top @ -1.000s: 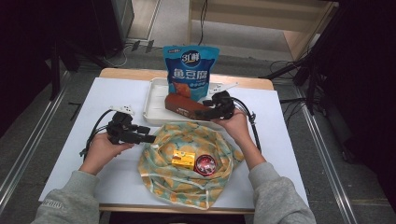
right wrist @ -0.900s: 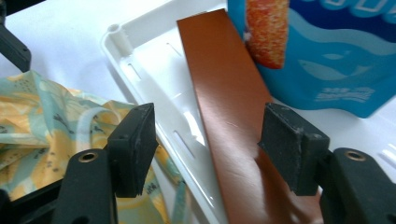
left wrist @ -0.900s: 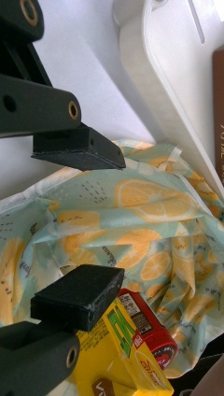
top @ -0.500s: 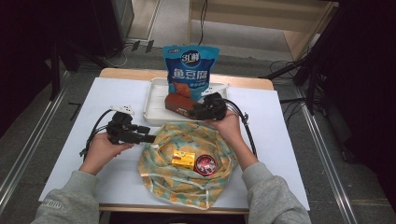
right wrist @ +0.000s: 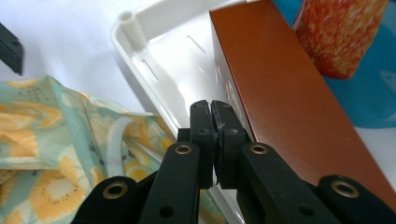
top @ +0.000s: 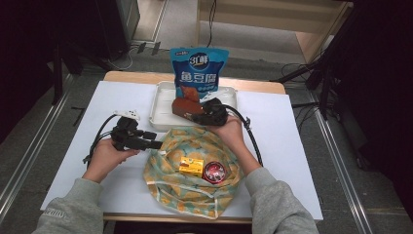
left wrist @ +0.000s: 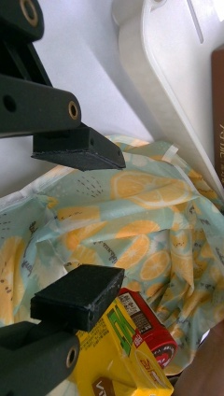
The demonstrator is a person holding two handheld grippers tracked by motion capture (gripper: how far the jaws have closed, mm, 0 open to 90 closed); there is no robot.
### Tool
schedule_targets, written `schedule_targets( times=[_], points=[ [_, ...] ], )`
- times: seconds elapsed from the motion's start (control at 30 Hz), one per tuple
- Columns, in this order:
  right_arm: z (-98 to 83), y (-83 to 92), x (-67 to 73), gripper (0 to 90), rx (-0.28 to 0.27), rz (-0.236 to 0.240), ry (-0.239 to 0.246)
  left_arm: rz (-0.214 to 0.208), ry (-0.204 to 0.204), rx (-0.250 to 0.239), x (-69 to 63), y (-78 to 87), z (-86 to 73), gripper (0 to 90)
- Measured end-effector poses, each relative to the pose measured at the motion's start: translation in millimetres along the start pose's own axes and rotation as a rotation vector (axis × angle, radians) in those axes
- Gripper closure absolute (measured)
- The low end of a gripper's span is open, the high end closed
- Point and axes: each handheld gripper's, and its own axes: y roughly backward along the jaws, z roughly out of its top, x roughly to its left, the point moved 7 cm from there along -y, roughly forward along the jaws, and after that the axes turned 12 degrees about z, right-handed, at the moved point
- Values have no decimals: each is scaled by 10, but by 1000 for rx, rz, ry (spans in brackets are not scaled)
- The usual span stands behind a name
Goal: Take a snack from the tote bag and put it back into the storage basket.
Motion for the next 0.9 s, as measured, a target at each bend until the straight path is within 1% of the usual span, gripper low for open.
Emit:
schedule_targets(
  times=[0.1,0.17,0.3,0.53,0.67,0.73,0.8,0.83,0.9],
  points=[
    [-28,-46,-34,889,19,-1,-15,-2,1,-2,0,2,1,415],
    [-48,-79,-63,888,30,-10,-25,-2,2,-3,-2,2,2,415],
    [-57,-114,-118,889,37,-24,-46,0,0,-1,2,-2,0,415],
    [-3,-115,-215,889,29,-44,-75,-4,1,0,3,-5,-2,415],
    [7,-127,-255,891,32,-64,-76,-5,0,-1,2,-2,-1,415],
    [3,-138,-281,891,31,-69,-90,-6,0,-1,-2,-3,-1,414],
    [6,-145,-301,891,30,-76,-90,-8,0,-1,-2,-4,-1,415],
    [10,-150,-304,891,27,-76,-98,-7,0,0,-1,-4,-2,415],
    [23,-157,-330,891,25,-84,-94,-7,1,0,2,-4,-3,414]
  ],
)
